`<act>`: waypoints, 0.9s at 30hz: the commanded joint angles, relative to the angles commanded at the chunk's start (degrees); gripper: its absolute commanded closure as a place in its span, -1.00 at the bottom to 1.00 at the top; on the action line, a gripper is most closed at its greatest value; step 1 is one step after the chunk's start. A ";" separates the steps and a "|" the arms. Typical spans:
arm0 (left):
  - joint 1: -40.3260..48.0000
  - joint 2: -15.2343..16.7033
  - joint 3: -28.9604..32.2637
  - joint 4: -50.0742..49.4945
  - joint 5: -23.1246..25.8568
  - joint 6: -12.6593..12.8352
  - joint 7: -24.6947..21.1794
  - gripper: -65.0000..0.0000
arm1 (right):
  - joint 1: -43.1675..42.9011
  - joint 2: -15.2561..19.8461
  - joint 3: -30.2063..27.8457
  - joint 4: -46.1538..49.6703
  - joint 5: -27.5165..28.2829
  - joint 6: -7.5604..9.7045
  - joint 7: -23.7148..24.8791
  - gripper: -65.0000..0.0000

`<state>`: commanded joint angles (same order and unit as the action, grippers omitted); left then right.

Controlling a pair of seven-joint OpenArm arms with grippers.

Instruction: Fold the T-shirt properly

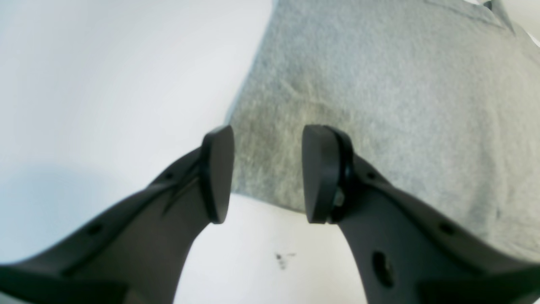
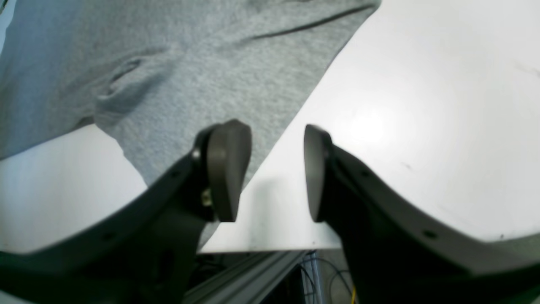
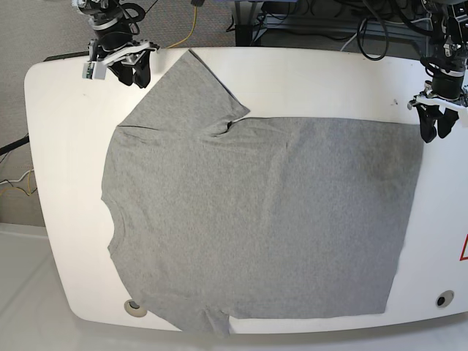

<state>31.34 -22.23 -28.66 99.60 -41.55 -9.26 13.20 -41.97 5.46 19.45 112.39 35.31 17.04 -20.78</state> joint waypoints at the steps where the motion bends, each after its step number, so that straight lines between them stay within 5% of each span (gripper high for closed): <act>1: -0.06 0.00 -0.05 -0.15 -0.02 0.02 0.30 0.19 | -0.01 -0.03 0.02 -0.01 0.01 0.03 -0.01 0.25; 12: 0.51 -0.37 0.65 1.27 -0.23 -0.50 2.32 0.19 | -0.52 -0.74 0.04 0.08 0.39 1.58 -0.34 -0.14; 27: -2.15 1.47 -0.53 0.45 -0.54 -1.56 7.92 0.26 | 1.25 -0.57 -2.28 -2.14 -1.25 1.56 -2.34 -0.08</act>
<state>29.19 -20.75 -29.19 100.05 -42.08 -10.82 21.12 -40.72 4.89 17.17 110.25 34.06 18.61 -23.11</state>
